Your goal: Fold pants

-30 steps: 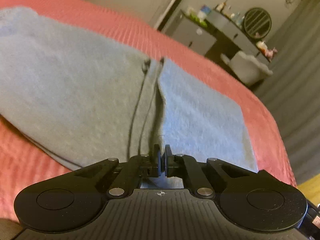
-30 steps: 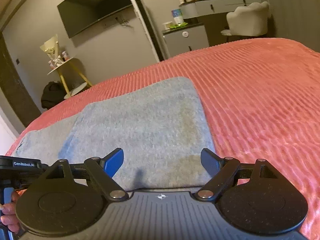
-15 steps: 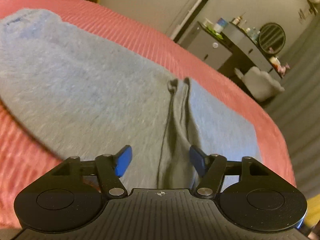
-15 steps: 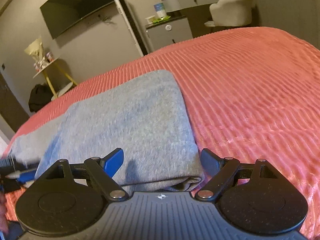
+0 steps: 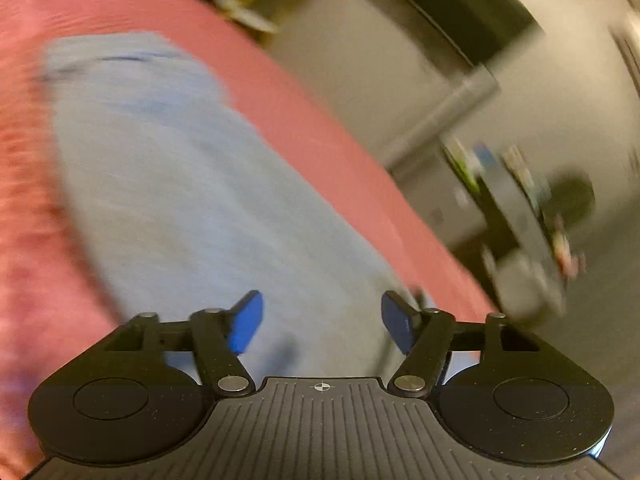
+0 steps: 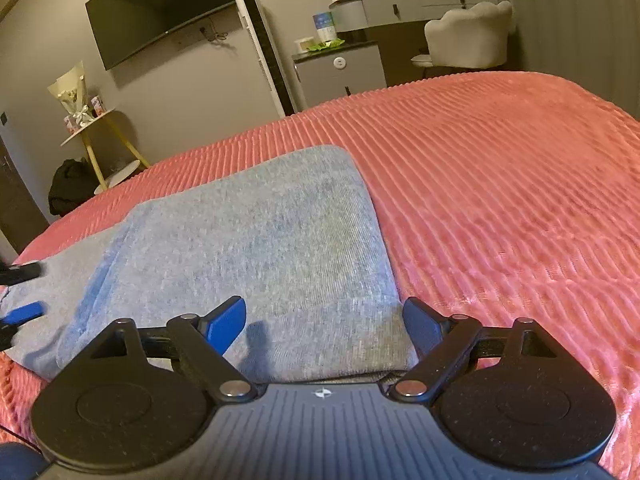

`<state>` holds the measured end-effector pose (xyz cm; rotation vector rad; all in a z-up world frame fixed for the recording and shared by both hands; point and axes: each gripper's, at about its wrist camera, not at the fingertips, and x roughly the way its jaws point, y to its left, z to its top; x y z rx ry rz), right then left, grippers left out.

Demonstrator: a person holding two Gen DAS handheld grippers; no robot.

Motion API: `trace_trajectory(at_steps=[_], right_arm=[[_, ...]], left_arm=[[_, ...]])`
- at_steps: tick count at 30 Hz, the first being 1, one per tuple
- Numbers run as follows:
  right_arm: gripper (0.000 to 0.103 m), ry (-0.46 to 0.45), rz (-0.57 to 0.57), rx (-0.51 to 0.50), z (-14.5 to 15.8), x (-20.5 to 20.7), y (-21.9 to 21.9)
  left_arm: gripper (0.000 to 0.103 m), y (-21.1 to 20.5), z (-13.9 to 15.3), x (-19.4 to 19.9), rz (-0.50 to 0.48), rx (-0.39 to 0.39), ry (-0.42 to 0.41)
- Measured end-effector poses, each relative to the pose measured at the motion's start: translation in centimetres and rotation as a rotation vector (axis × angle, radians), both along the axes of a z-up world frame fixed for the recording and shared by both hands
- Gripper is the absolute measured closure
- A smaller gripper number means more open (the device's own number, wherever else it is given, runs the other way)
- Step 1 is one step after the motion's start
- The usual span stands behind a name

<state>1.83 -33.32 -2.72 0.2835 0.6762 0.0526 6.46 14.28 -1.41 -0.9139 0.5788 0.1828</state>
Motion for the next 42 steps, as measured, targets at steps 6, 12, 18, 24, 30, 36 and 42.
trace_trajectory(at_steps=[6,12,18,24,30,36,42], right_arm=[[0.014,-0.002,0.002,0.011,0.4,0.1,0.0],[0.013,-0.01,-0.013,0.016,0.8,0.7,0.3],[0.011,-0.003,-0.01,-0.032,0.9,0.9,0.9],[0.011,0.006,-0.011,-0.049,1.2,1.3,1.0],[0.011,-0.03,0.011,-0.069,2.0,2.0,1.3],[0.011,-0.064,0.071,-0.075,2.9,2.1,2.4],[0.011,-0.046,0.071,-0.049,2.4,2.2,2.3]], left_arm=[[0.03,7.5,-1.6,-5.2,0.186,-0.049,0.033],[0.032,11.0,-2.9,-5.1,0.216,-0.07,-0.028],[0.031,14.8,-3.9,-1.5,0.235,-0.067,-0.009],[0.029,15.9,-2.0,1.5,0.178,-0.019,-0.077],[0.024,15.1,-3.2,3.5,0.16,0.074,0.096],[0.02,15.3,-4.4,1.6,0.143,0.038,0.072],[0.021,15.9,-4.7,1.4,0.143,0.031,0.073]])
